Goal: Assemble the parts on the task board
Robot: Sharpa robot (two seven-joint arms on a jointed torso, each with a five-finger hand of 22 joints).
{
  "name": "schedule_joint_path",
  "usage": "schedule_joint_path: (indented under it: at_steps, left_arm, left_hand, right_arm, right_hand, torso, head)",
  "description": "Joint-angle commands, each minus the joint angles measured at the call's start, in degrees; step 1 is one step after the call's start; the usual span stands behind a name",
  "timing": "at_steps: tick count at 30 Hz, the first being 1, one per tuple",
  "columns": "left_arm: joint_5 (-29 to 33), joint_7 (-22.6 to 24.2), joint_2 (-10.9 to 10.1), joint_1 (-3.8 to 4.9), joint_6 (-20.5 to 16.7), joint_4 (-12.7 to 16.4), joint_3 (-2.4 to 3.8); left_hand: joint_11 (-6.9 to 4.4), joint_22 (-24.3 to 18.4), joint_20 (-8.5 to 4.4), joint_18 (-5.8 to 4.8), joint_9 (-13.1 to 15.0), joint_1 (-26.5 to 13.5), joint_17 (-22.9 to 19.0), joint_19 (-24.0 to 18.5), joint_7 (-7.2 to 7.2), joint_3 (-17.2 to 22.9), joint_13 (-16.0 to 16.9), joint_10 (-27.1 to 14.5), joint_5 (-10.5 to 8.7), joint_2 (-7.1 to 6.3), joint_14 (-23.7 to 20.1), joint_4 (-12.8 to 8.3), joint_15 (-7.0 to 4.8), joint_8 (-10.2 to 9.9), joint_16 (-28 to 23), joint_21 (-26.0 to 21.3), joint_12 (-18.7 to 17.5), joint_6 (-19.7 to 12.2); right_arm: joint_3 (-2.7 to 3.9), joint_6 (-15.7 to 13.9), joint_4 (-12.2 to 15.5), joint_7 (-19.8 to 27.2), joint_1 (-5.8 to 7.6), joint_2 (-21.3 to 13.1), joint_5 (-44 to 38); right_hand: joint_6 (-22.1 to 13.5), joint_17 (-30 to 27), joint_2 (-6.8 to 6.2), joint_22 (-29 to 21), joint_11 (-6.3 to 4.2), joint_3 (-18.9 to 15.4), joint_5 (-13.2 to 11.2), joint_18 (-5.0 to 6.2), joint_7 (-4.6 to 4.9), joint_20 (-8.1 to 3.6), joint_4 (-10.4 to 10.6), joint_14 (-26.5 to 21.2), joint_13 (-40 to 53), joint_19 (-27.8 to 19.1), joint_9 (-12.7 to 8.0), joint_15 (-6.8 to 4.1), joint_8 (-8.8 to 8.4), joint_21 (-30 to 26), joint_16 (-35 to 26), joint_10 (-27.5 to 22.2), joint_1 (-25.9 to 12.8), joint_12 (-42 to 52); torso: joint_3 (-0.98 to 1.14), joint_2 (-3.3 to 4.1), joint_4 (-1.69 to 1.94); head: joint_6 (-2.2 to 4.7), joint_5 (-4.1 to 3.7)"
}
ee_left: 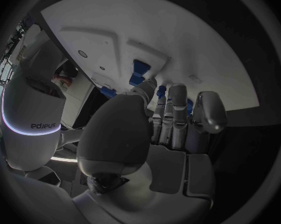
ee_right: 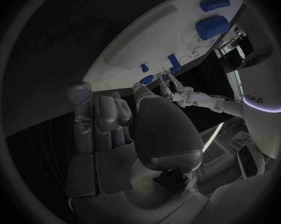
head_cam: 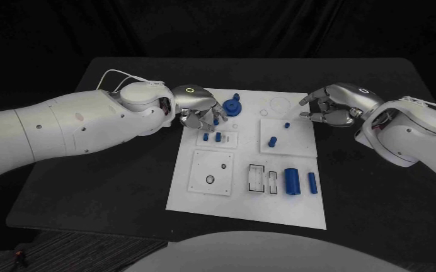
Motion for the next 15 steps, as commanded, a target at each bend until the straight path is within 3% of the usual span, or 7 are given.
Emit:
schedule_joint_path:
  at_steps: [1, 7, 12, 15]
  left_arm:
    - [0.0, -1.7, 0.0, -0.08, -0.8, -0.1, 0.05]
    - [0.0, -1.0, -0.5, -0.1, -4.6, -0.2, 0.06]
    - [0.0, 0.5, -1.6, -0.1, -10.6, -0.2, 0.07]
    - [0.0, 1.1, -2.9, 0.03, -14.3, 0.1, 0.08]
  left_hand:
    - [0.35, 8.1, 0.24, 0.34, -0.5, -0.6, -0.4, -0.3, -0.37, -1.1, 0.4, -0.7, -0.24, 0.04, -0.3, 0.2, 0.41, -0.1, -0.4, -0.5, -0.1, -2.0]
    - [0.71, 8.0, 0.61, 0.47, -1.3, -0.3, -1.8, -0.6, -1.72, -2.6, 1.4, -2.7, -0.2, 0.39, -1.2, 0.4, 0.67, 0.0, -1.2, -1.3, 0.3, -4.5]
    - [0.6, 8.2, 0.62, 0.38, -1.5, -0.2, -1.0, -0.2, -2.11, -3.3, 2.0, -3.7, -0.17, 0.49, -0.6, 0.7, 0.61, 0.1, -0.6, -0.8, 0.8, -5.2]
    - [0.34, 8.2, 0.54, 0.37, -1.5, -0.1, -0.9, -0.1, -2.28, -3.7, 2.6, -4.2, -0.17, 0.52, -0.3, 1.1, 0.48, 0.3, -0.5, -0.6, 1.5, -4.9]
  right_arm:
    - [0.02, 0.1, 0.1, -0.4, -0.17, -0.1, -0.1]
    - [0.02, -0.2, 0.2, -0.3, -0.17, -0.2, -0.1]
    - [0.03, -1.8, 0.9, 0.5, -0.15, -0.7, -0.1]
    - [0.04, -3.0, 2.0, 0.8, 0.19, -1.5, -0.4]
  right_hand:
    - [0.3, 0.0, -0.1, 0.0, -0.12, 0.4, 0.0, 0.92, -0.08, -0.06, -0.1, -0.5, 0.0, -0.4, -0.1, -0.05, 0.24, -0.4, -0.3, -0.4, 0.4, -0.3]
    - [0.3, -0.1, -0.15, -0.1, -0.11, 0.4, -0.1, 0.92, -0.08, -0.05, -0.1, -0.5, -0.1, -0.4, -0.1, -0.04, 0.24, -0.4, -0.3, -0.4, 0.4, -0.3]
    - [0.3, -0.3, -0.18, -0.2, -0.1, 0.4, 0.0, 0.98, -0.07, -0.05, -0.2, -0.6, -0.2, -0.5, -0.1, -0.03, 0.24, -0.8, -0.6, -0.5, 0.5, -0.5]
    - [0.7, -1.1, -0.44, -0.6, 0.0, 0.8, 0.2, 1.11, 0.0, 0.02, -0.5, -0.8, -4.7, -0.6, -0.3, 0.04, 0.3, -1.9, -1.5, -4.1, 1.3, -5.6]
  torso:
    - [0.0, 0.02, -0.03]
    - [0.0, 0.03, -0.02]
    - [-0.01, 0.02, 0.0]
    - [-0.01, 0.03, -0.01]
  head:
    - [-0.01, 0.08]
    - [-0.01, 0.23]
    - [-0.01, 0.25]
    - [-0.01, -0.03]
